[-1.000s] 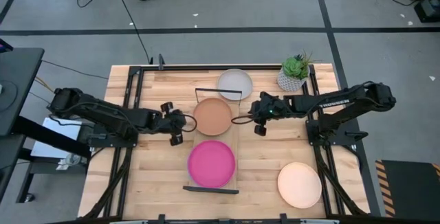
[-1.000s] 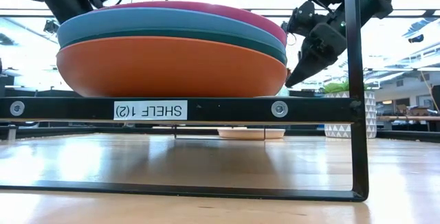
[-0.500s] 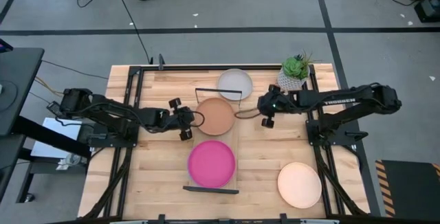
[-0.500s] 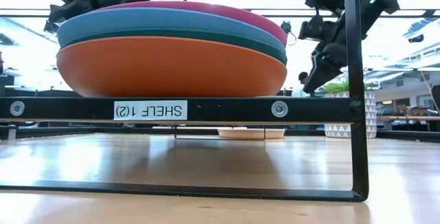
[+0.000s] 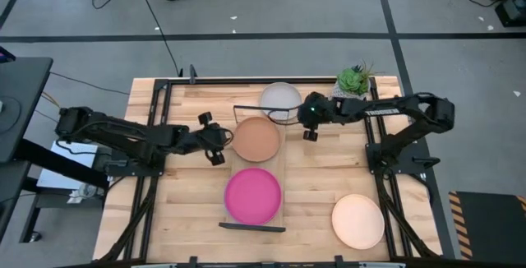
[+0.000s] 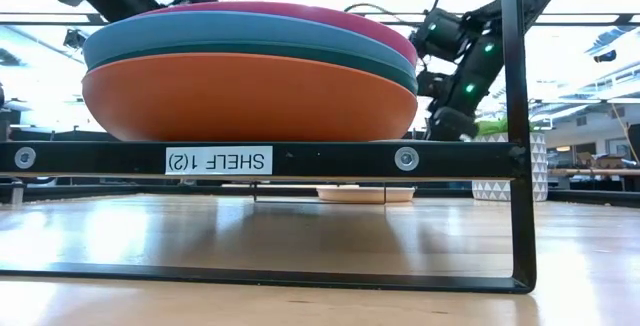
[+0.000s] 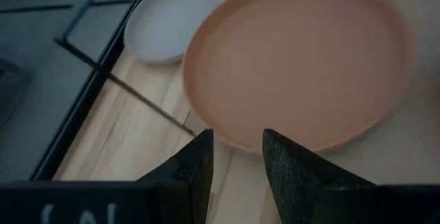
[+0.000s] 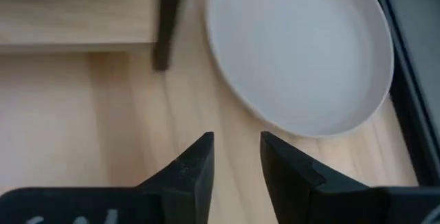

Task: Place and stack plates onto a shelf
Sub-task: Stack the gray plate on top of the brown plate on the shelf

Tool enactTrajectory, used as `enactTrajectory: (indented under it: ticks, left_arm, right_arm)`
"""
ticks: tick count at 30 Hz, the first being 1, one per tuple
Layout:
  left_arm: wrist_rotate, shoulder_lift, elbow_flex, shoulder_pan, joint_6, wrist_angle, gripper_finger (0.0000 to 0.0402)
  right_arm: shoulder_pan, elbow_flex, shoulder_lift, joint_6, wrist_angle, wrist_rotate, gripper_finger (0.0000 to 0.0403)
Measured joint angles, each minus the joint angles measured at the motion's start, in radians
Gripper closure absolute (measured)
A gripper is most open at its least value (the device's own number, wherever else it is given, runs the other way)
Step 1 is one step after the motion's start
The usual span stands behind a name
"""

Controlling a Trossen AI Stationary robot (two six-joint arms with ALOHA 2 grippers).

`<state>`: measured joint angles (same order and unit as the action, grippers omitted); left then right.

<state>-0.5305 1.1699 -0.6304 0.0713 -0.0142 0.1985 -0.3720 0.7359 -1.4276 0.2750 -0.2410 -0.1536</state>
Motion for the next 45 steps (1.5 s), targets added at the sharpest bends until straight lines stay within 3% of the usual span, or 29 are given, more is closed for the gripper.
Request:
enactTrajectory:
  ticks: [10, 21, 29, 39, 45]
  left_arm:
    - [0.142, -0.177, 0.0, 0.056, 0.011, -0.016, 0.0269]
    - [0.143, -0.325, -0.001, 0.194, 0.0, -0.031, 0.0269]
    - [0.08, -0.394, -0.001, 0.271, 0.0, -0.029, 0.0269]
    - [0.072, -0.407, -0.001, 0.282, -0.005, 0.007, 0.0269]
    - [0.081, -0.407, -0.001, 0.282, -0.025, 0.044, 0.0269]
  right_arm:
    - [-0.047, 0.11, -0.177, 0.18, -0.006, 0.027, 0.0232]
    - [-0.08, 0.161, -0.274, 0.268, -0.011, 0.048, 0.025]
    - [-0.081, 0.161, -0.272, 0.322, 0.038, 0.156, 0.0252]
    - [-0.083, 0.161, -0.272, 0.355, 0.014, 0.155, 0.0252]
    - [-0.067, 0.161, -0.272, 0.288, -0.122, 0.199, 0.0252]
